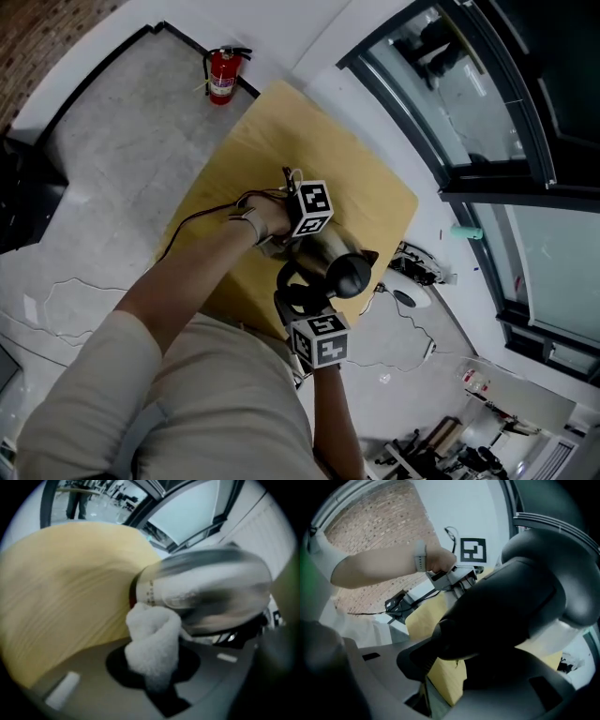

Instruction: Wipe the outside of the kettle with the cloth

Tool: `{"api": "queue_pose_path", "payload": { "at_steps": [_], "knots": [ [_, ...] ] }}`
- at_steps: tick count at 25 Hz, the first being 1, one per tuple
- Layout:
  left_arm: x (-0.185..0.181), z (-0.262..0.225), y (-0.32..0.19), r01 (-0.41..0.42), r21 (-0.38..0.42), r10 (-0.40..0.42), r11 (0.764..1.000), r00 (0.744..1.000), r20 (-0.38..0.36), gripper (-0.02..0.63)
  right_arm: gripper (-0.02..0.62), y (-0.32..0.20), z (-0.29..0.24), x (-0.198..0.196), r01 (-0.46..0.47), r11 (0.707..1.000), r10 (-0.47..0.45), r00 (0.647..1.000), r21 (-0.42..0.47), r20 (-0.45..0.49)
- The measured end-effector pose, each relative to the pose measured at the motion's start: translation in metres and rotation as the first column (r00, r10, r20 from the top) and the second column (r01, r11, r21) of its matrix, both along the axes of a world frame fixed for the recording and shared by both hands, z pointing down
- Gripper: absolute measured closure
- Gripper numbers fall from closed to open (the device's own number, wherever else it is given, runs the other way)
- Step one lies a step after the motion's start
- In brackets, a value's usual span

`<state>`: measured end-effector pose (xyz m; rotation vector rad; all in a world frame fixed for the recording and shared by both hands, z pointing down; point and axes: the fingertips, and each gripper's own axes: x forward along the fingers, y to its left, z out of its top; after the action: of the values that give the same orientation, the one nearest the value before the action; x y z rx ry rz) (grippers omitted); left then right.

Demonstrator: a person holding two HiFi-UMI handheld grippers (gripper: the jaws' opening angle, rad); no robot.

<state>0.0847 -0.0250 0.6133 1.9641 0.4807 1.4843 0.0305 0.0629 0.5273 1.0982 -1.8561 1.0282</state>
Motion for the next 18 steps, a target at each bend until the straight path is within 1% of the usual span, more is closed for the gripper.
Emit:
{"api": "queue_pose_path", "payload": {
  "at_steps": [2,3,5,8,10,12,13,14,15,17,18],
  "knots": [
    [-0.009,0.017,0.009,-0.052,0.008,0.052,0.999,0.998,0.036,0.538,0.437,0.006,0.000,-0.002,0.096,0.995,-0.097,0.995,-0.040,-0.012],
    [-0.010,0.020,0.012,-0.055,0.005,0.055,0.998,0.998,0.038,0.538,0.439,0.007,0.000,-0.002,0.129,0.990,-0.129,0.992,-0.056,-0.006],
    [-0.010,0.023,0.015,-0.039,-0.009,0.039,0.999,0.999,0.026,0.538,0.440,0.008,-0.002,0.001,0.161,0.983,-0.159,0.987,-0.083,0.027],
    [-0.010,0.017,0.017,-0.037,-0.013,0.037,0.999,0.999,0.012,0.538,0.440,0.012,-0.005,0.005,0.179,0.977,-0.171,0.982,-0.118,0.076],
    [-0.008,-0.004,0.020,-0.078,0.033,0.079,0.996,0.997,-0.020,0.540,0.440,0.011,-0.006,0.007,0.179,0.975,-0.168,0.982,-0.131,0.089],
    [-0.004,-0.028,0.021,-0.129,0.107,0.136,0.986,0.988,-0.066,0.540,0.440,0.009,-0.006,0.009,0.175,0.975,-0.164,0.982,-0.135,0.090],
    [-0.003,-0.033,0.020,-0.139,0.130,0.150,0.982,0.985,-0.080,0.540,0.440,0.009,-0.006,0.009,0.174,0.975,-0.162,0.983,-0.137,0.090],
    [-0.002,-0.030,0.018,-0.134,0.133,0.146,0.982,0.986,-0.080,0.538,0.440,0.008,-0.006,0.009,0.174,0.975,-0.163,0.983,-0.138,0.088],
    [-0.004,-0.017,0.017,-0.117,0.119,0.125,0.986,0.990,-0.061,0.538,0.440,0.008,-0.005,0.009,0.177,0.974,-0.166,0.982,-0.140,0.087],
    [-0.013,0.019,0.022,-0.084,0.069,0.083,0.994,0.996,0.019,0.538,0.440,0.010,-0.003,0.006,0.192,0.970,-0.181,0.980,-0.147,0.083],
    [-0.020,0.028,0.029,-0.089,0.059,0.086,0.994,0.995,0.054,0.541,0.440,0.012,-0.003,0.004,0.196,0.968,-0.186,0.979,-0.153,0.082]
  ]
}}
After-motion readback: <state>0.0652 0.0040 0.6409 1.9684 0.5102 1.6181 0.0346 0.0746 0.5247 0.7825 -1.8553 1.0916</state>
